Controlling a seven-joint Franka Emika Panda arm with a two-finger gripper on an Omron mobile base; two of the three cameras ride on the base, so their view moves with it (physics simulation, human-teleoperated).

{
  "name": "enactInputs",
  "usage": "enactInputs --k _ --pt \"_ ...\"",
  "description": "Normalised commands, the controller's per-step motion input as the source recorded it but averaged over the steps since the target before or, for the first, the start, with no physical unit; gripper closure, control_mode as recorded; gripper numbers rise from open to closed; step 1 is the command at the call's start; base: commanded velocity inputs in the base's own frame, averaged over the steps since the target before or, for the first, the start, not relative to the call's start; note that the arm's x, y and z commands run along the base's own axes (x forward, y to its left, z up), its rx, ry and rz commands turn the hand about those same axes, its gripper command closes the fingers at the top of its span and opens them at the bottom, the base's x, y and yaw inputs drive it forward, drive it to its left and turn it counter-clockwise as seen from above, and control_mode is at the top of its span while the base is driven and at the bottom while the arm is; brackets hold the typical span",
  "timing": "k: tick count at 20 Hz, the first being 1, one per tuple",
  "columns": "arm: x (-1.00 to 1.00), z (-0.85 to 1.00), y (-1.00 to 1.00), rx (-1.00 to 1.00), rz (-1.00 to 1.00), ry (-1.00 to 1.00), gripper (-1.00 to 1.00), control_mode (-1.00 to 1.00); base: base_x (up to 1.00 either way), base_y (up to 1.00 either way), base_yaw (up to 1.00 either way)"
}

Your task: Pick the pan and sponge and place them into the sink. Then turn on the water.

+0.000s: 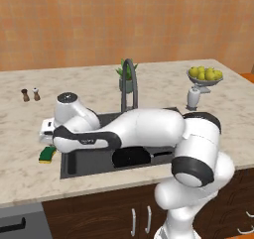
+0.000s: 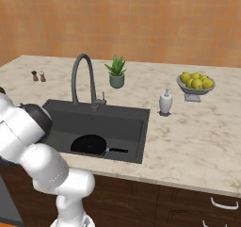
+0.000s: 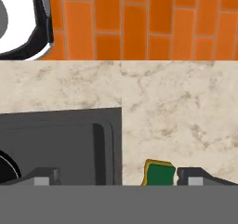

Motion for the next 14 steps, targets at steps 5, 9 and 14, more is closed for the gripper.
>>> enactInputs --k 5,9,14 --pt "0.40 -0.41 0.38 -0.12 -0.02 0.08 -1.00 -1.00 0.00 0.00 0.00" --pt "0.40 -0.40 0.38 -0.09 0.00 0.00 -1.00 -1.00 0.00 0.00 0.00" --pt "0.34 -0.30 0.38 -0.01 0.00 0.00 -1.00 -1.00 0.00 0.00 0.00"
